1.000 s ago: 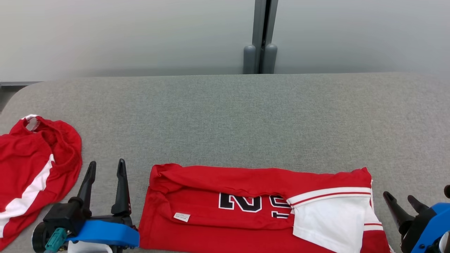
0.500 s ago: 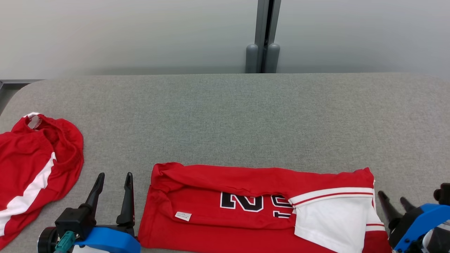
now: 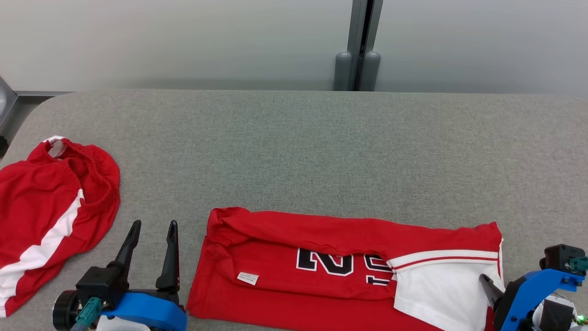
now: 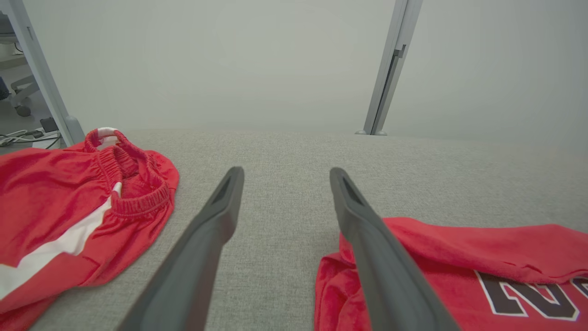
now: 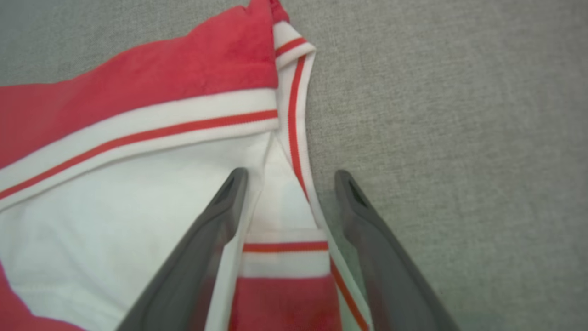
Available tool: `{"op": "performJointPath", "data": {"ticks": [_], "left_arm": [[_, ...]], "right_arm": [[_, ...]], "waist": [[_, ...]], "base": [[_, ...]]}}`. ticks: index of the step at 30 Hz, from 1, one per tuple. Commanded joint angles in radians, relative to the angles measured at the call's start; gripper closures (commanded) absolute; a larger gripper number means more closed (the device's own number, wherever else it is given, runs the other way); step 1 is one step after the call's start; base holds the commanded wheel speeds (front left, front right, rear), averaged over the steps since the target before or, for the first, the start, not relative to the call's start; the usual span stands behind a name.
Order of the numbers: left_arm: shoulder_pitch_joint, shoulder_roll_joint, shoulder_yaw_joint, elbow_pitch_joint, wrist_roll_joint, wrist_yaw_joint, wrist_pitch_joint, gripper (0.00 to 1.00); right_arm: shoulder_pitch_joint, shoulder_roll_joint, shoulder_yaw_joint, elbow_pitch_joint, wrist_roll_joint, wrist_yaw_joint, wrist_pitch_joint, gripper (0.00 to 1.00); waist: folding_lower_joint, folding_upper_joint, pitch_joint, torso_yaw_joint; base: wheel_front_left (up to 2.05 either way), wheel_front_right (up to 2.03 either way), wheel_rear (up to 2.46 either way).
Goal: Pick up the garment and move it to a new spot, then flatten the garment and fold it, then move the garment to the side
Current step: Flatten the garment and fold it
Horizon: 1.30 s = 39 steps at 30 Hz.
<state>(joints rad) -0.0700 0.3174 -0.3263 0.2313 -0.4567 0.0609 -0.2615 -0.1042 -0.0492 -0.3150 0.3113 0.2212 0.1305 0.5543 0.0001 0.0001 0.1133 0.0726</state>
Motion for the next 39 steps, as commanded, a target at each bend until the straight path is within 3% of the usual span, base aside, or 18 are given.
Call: {"op": "performJointPath", "data": {"ticks": [1,9,10,11,12,13,21,32,36,39], "left_arm": [[-0.012,0.005,0.001,-0.001,-0.002,-0.003,-0.002,0.00],[-0.010,0.011,-0.002,-0.006,-0.011,-0.002,0.009,0.00],[-0.011,0.010,-0.002,-0.006,-0.013,-0.002,0.009,0.00],[-0.013,0.011,-0.003,-0.008,-0.015,-0.002,0.010,0.00],[-0.014,0.011,-0.003,-0.009,-0.016,-0.002,0.010,0.00],[-0.015,0.011,-0.002,-0.010,-0.017,-0.002,0.009,0.00],[-0.017,0.014,0.008,-0.019,-0.027,0.002,0.007,0.00],[-0.023,0.016,0.009,-0.046,-0.028,0.003,0.002,0.00],[-0.031,0.015,0.005,-0.052,-0.020,-0.002,0.000,0.00],[-0.035,0.013,0.002,-0.059,-0.018,-0.001,0.000,0.00]], "right_arm": [[-0.020,-0.003,-0.001,0.013,0.005,0.000,0.008,0.00],[-0.023,0.007,0.069,0.086,0.018,0.002,0.031,0.00],[-0.023,0.008,0.080,0.091,0.016,0.002,0.032,0.07],[-0.024,0.009,0.088,0.094,0.009,0.002,0.032,0.56],[-0.025,0.010,0.097,0.093,-0.001,0.002,0.031,0.96],[-0.027,0.010,0.104,0.090,-0.008,0.002,0.027,1.00],[-0.060,-0.006,0.039,0.006,-0.087,0.000,-0.003,1.00],[-0.036,-0.011,-0.286,-0.278,-0.233,0.000,0.040,1.00],[-0.022,-0.010,-0.310,-0.348,-0.245,0.000,0.066,1.00],[-0.004,-0.004,-0.263,-0.390,-0.212,0.000,0.086,1.00]], "waist": [[-0.0001,-0.0001,0.002,0.003],[-0.0001,-0.0001,0.008,0.006],[-0.0001,-0.0001,0.009,0.007],[-0.0001,-0.0001,0.010,0.006],[-0.0001,-0.0001,0.011,0.006],[-0.0001,-0.0001,0.011,0.006],[-0.0001,-0.0001,0.019,-0.007],[-0.0001,-0.0001,0.029,-0.023],[-0.0001,-0.0001,0.027,-0.022],[-0.0001,-0.0001,0.023,-0.021]], "base": [[0.00,0.00,0.00],[0.00,0.00,0.00],[0.00,0.00,0.00],[0.00,0.00,0.00],[0.00,0.00,0.00],[0.00,0.00,0.00],[0.00,0.00,0.00],[0.00,0.00,0.00],[0.00,0.00,0.00],[0.00,0.00,0.00]]}}
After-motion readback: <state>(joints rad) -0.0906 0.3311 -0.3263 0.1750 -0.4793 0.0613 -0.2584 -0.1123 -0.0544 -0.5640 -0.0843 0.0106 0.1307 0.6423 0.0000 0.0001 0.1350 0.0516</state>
